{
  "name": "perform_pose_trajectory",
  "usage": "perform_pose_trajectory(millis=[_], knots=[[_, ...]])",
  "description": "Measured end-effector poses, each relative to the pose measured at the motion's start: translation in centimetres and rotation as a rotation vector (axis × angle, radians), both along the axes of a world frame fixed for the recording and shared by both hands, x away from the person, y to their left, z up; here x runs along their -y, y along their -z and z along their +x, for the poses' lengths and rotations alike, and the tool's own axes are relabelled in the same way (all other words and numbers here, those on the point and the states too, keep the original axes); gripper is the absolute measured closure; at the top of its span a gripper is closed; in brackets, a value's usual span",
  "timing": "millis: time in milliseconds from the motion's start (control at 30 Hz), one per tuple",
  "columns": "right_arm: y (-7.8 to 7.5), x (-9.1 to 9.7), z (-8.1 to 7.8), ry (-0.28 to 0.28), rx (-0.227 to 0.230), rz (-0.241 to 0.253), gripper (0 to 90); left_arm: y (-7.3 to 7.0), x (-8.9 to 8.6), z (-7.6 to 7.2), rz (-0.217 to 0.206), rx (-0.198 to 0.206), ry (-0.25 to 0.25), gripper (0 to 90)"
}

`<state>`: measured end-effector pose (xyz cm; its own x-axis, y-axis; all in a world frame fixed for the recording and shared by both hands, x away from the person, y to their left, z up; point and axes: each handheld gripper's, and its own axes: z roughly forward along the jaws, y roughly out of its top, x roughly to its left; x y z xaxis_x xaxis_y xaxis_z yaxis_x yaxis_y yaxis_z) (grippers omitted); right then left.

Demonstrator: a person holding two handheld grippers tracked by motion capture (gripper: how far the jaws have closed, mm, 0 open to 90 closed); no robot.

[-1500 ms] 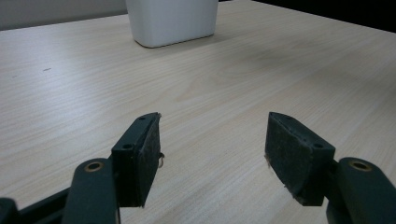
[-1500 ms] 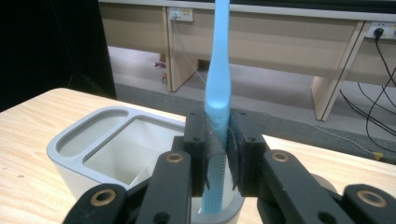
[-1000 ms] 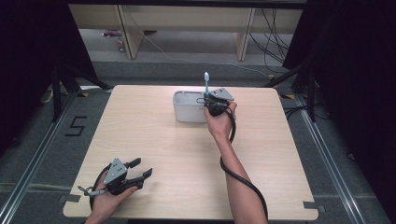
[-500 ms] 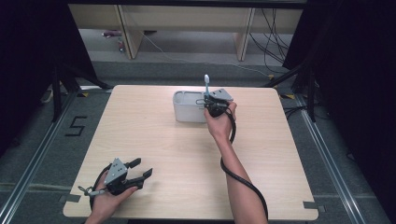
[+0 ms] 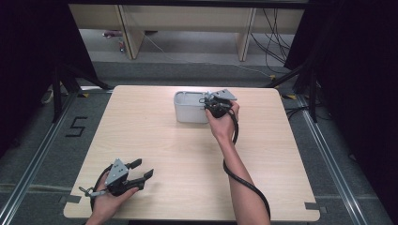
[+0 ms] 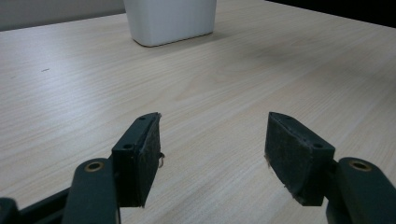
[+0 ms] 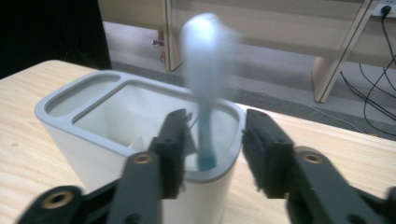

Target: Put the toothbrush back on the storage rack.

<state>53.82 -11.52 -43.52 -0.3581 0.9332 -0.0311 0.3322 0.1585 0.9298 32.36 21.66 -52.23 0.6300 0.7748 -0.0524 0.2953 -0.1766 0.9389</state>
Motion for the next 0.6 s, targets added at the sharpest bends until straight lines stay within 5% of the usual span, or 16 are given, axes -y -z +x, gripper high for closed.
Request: perform_pose_trajectory(millis=[267, 600], knots=[[-0.5, 0.5, -0.6, -0.022, -0.042, 0.043, 42.6, 0.0, 0.0, 0.0, 0.005, 0.000, 0.001, 35.4], [-0.7, 1.4, -1.4, -0.058, -0.066, 0.015, 39.4, 0.1, 0.2, 0.1, -0.004, 0.004, 0.003, 35.4]])
